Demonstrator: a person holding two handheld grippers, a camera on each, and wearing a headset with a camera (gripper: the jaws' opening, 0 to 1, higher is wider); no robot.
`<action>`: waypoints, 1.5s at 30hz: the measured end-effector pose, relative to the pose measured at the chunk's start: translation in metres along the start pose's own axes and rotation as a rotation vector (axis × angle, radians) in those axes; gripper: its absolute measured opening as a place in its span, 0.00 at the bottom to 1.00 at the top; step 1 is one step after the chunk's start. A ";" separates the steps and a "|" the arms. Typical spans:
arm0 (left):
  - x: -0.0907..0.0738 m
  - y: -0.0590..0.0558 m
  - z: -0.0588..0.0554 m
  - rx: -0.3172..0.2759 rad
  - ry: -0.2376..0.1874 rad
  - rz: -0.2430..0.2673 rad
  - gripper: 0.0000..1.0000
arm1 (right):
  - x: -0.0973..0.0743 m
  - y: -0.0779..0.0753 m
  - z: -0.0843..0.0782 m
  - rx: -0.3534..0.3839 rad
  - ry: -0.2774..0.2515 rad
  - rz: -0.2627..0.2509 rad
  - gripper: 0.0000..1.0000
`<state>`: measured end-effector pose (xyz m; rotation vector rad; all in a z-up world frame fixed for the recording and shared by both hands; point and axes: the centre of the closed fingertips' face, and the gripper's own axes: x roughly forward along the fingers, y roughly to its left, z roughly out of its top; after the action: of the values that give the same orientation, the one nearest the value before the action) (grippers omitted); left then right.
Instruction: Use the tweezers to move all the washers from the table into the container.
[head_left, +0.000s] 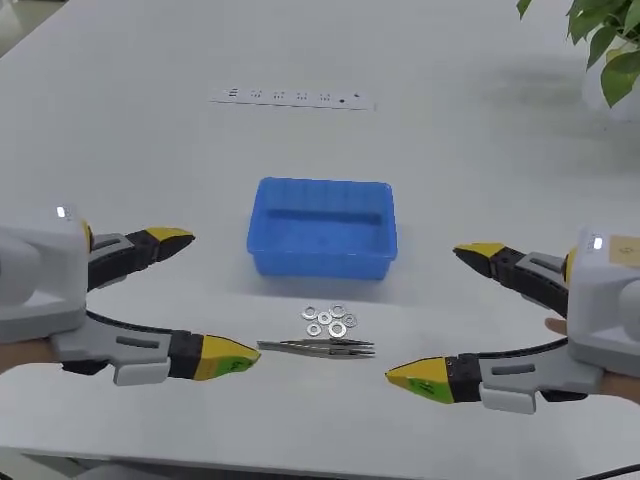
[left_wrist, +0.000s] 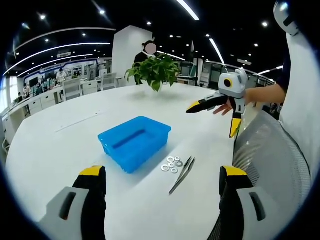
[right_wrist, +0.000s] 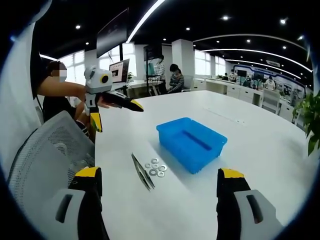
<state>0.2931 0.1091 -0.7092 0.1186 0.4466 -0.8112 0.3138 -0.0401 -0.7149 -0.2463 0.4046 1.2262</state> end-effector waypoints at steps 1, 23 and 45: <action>0.001 0.000 0.000 0.000 0.000 -0.001 1.00 | 0.000 0.000 0.000 0.000 0.000 0.001 0.96; 0.003 -0.005 -0.008 0.007 0.025 -0.011 0.99 | 0.001 -0.004 -0.001 -0.005 0.006 -0.004 0.93; 0.019 -0.006 -0.023 0.005 0.012 -0.023 0.90 | 0.025 0.004 -0.017 -0.022 0.084 0.057 0.82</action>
<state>0.2926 0.0986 -0.7373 0.1234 0.4581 -0.8350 0.3137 -0.0241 -0.7407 -0.3076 0.4744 1.2798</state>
